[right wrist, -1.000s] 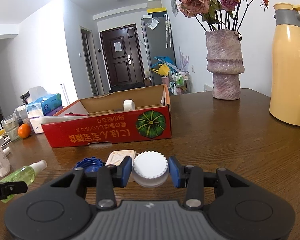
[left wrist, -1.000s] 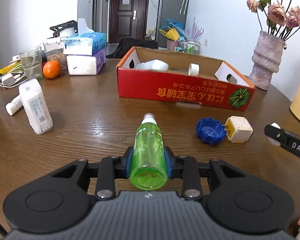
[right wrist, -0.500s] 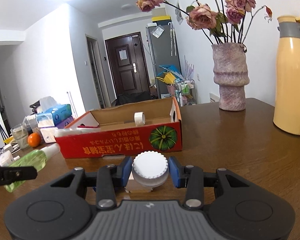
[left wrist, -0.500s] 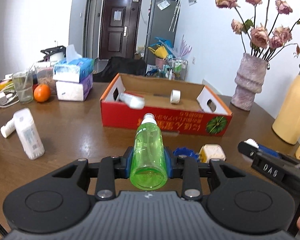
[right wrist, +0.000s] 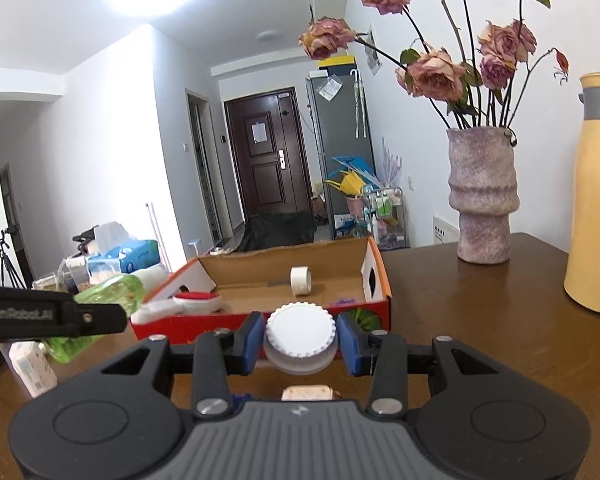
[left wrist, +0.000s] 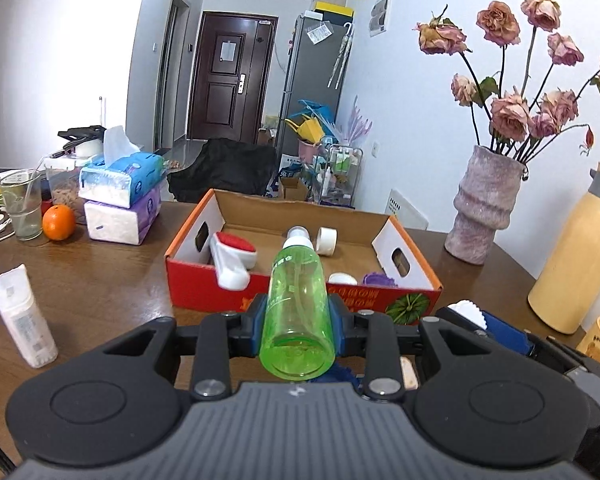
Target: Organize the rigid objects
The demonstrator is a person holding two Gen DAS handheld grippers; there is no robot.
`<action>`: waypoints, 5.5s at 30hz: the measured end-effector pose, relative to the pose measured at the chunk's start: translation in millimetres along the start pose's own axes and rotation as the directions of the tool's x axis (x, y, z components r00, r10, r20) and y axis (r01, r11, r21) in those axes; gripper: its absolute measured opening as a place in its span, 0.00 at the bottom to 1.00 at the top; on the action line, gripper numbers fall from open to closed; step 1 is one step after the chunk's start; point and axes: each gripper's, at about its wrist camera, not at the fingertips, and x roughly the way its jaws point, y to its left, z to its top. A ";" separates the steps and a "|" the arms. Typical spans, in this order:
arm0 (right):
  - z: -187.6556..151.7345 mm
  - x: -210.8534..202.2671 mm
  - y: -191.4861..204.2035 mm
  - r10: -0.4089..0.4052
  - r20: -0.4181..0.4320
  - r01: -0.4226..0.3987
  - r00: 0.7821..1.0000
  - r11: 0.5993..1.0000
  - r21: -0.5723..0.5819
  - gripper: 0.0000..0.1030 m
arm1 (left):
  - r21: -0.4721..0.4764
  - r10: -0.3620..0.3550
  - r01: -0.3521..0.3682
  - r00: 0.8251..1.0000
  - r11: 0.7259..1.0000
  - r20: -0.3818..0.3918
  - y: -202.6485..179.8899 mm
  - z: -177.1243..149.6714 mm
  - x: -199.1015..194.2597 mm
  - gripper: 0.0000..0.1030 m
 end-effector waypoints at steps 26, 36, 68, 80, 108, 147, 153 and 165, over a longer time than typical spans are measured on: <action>29.7 76.5 -7.4 -0.018 0.011 0.018 1.000 1.000 -0.005 0.38 | -0.044 0.026 -0.026 1.000 0.999 0.006 -2.8 38.4 84.4 0.31; 38.6 109.5 -8.7 -0.022 0.006 0.023 1.000 1.000 -0.010 0.38 | -0.055 0.048 -0.048 0.999 0.997 0.008 2.4 51.2 113.7 0.31; 48.6 185.8 -0.5 -0.031 -0.062 0.026 0.998 0.997 -0.068 0.38 | -0.061 0.121 -0.124 0.991 0.990 -0.053 15.9 72.1 194.4 0.31; 50.0 210.1 0.7 -0.056 -0.156 0.041 0.986 0.994 -0.100 0.38 | -0.043 0.154 -0.158 0.985 0.987 -0.078 14.3 67.8 214.7 0.31; 54.2 210.0 -11.7 -0.116 -0.165 0.104 0.979 0.991 -0.085 0.99 | -0.107 0.221 -0.226 0.974 0.968 -0.051 22.6 71.5 203.2 1.00; 35.6 118.6 -11.7 -0.077 -0.080 0.070 0.994 0.994 -0.090 1.00 | -0.020 0.242 -0.243 0.970 0.970 -0.034 39.6 39.2 112.2 1.00; 24.9 95.7 -9.9 -0.082 -0.079 0.075 0.994 0.993 -0.093 1.00 | -0.010 0.253 -0.253 0.967 0.967 -0.010 44.9 29.4 86.0 1.00; -5.8 55.6 -4.2 -0.097 -0.089 0.089 0.991 0.992 -0.094 1.00 | 0.019 0.264 -0.264 0.965 0.964 -0.004 56.3 2.6 42.5 1.00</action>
